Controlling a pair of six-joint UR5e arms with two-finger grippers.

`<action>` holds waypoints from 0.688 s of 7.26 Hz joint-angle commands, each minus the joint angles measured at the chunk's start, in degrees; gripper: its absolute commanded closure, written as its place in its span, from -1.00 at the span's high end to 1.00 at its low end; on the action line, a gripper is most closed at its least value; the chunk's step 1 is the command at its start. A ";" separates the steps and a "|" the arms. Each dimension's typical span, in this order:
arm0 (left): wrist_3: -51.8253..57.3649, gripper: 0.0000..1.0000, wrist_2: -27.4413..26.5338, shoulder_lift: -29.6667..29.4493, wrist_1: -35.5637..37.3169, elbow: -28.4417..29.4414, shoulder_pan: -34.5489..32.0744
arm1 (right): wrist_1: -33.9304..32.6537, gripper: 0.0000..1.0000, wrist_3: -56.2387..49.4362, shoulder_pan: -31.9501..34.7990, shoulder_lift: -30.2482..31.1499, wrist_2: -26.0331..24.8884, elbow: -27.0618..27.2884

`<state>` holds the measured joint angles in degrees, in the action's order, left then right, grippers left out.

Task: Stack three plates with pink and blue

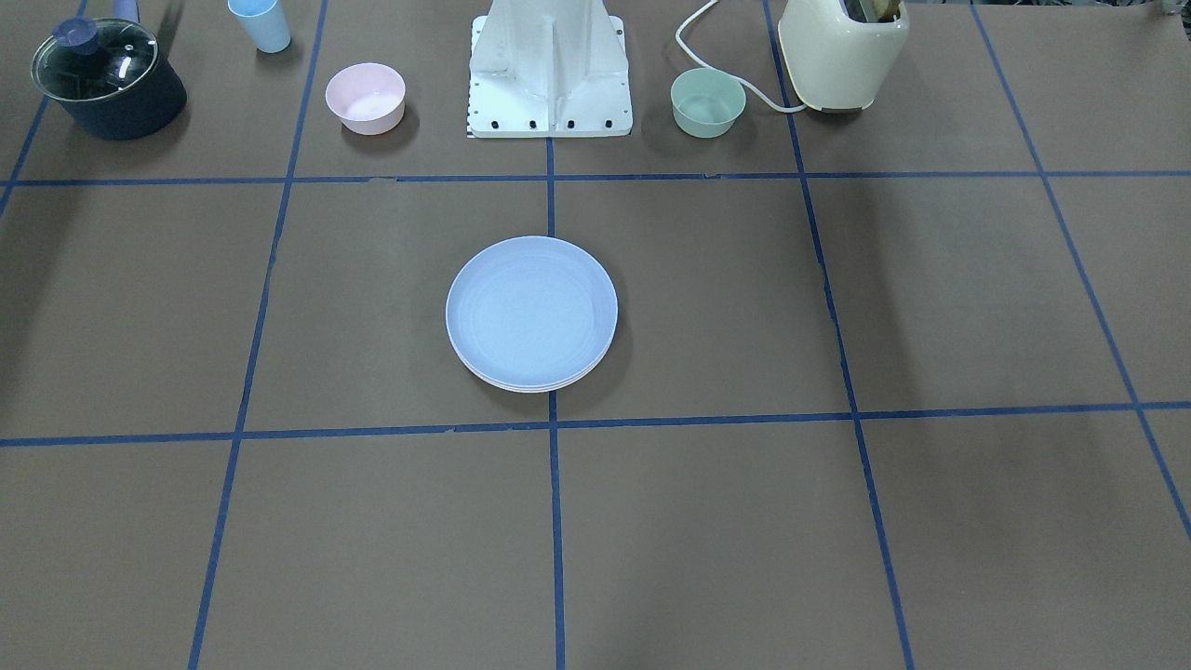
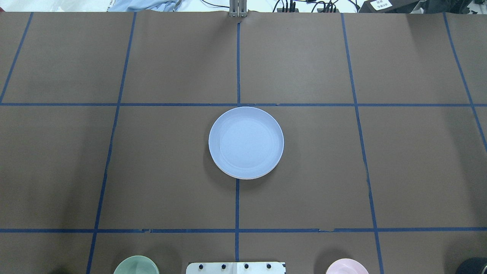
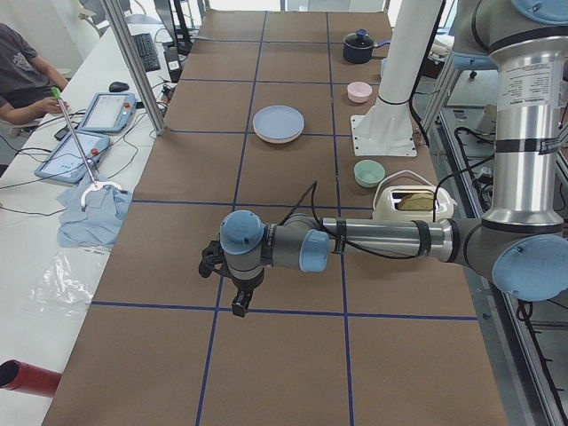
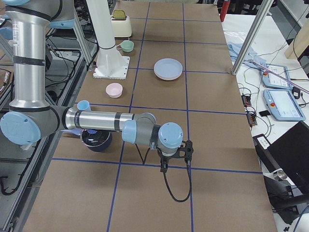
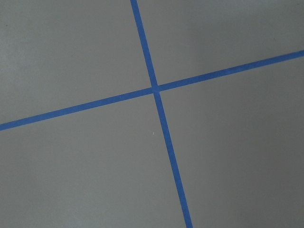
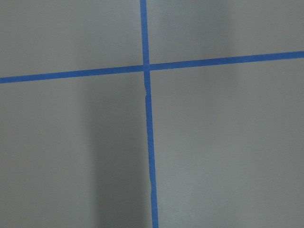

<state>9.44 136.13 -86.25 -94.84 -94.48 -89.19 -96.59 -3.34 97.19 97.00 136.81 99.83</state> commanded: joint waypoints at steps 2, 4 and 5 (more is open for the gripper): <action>-0.12 1.00 -0.25 0.11 -0.08 -0.27 -0.02 | 0.00 1.00 1.31 0.02 1.43 -0.40 3.44; -0.21 1.00 -0.34 0.03 -0.08 -0.35 -0.02 | 0.09 1.00 4.55 -2.51 0.91 -2.76 3.88; -0.21 1.00 -0.34 0.03 -0.08 -0.35 -0.02 | 0.09 1.00 4.92 -3.49 0.73 -3.74 3.88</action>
<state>9.26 135.81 -86.18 -94.92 -94.81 -89.21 -96.52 0.57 95.16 98.00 134.58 103.55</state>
